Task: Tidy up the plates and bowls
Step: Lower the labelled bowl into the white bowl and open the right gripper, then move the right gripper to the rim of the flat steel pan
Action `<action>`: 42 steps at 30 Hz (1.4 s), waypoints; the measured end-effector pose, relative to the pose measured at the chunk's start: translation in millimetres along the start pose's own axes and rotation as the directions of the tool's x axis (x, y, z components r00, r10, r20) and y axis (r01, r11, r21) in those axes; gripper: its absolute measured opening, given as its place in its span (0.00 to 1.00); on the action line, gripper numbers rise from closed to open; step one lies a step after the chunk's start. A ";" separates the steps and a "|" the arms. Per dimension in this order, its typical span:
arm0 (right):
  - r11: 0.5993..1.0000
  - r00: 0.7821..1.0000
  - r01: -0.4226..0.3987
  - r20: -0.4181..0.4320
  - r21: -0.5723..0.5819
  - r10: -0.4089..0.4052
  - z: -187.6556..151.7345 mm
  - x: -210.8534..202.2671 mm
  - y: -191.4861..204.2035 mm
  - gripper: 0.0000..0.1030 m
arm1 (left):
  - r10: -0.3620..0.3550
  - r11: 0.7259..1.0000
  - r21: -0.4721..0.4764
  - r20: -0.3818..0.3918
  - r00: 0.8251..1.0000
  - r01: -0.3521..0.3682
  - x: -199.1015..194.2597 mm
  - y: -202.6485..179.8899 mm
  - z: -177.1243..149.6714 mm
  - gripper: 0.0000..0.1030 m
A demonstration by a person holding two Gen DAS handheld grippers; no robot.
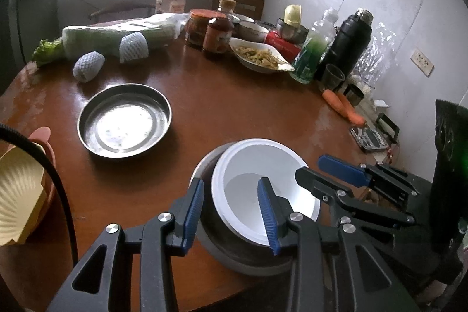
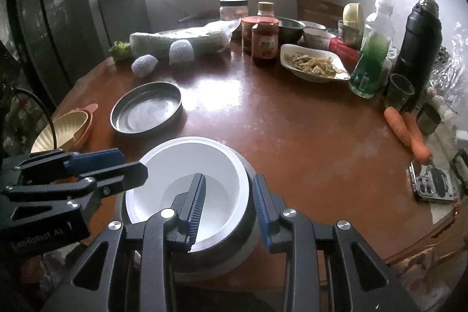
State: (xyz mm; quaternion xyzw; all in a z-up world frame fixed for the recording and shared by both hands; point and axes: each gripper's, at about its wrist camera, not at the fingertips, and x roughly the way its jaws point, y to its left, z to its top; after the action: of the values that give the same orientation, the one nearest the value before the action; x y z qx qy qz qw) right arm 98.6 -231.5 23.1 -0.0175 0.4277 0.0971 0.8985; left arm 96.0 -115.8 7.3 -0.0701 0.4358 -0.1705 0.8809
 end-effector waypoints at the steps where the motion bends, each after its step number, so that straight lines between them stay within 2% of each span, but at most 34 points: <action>1: 1.000 1.000 -0.002 -0.001 0.000 0.002 0.1 0.2 0.3 0.33 | 0.001 1.000 -0.002 0.002 1.000 -0.001 -0.9 0.8 0.1 0.38; 26: 0.999 1.000 -0.031 0.003 -0.021 0.031 25.7 9.4 20.7 0.37 | 0.066 0.996 -0.067 0.021 0.998 -0.064 -6.9 42.1 12.3 0.42; 42: 0.993 0.996 -0.081 0.017 -0.082 0.082 69.9 25.4 49.1 0.39 | 0.126 0.977 -0.176 0.016 0.992 -0.121 -7.7 94.9 31.7 0.42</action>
State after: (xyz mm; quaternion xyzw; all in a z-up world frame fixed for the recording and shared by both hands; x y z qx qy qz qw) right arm 158.4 -171.3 50.4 -0.0354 0.4145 0.1510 0.8967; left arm 139.5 -25.4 6.5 -0.1222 0.4406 -0.0755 0.8861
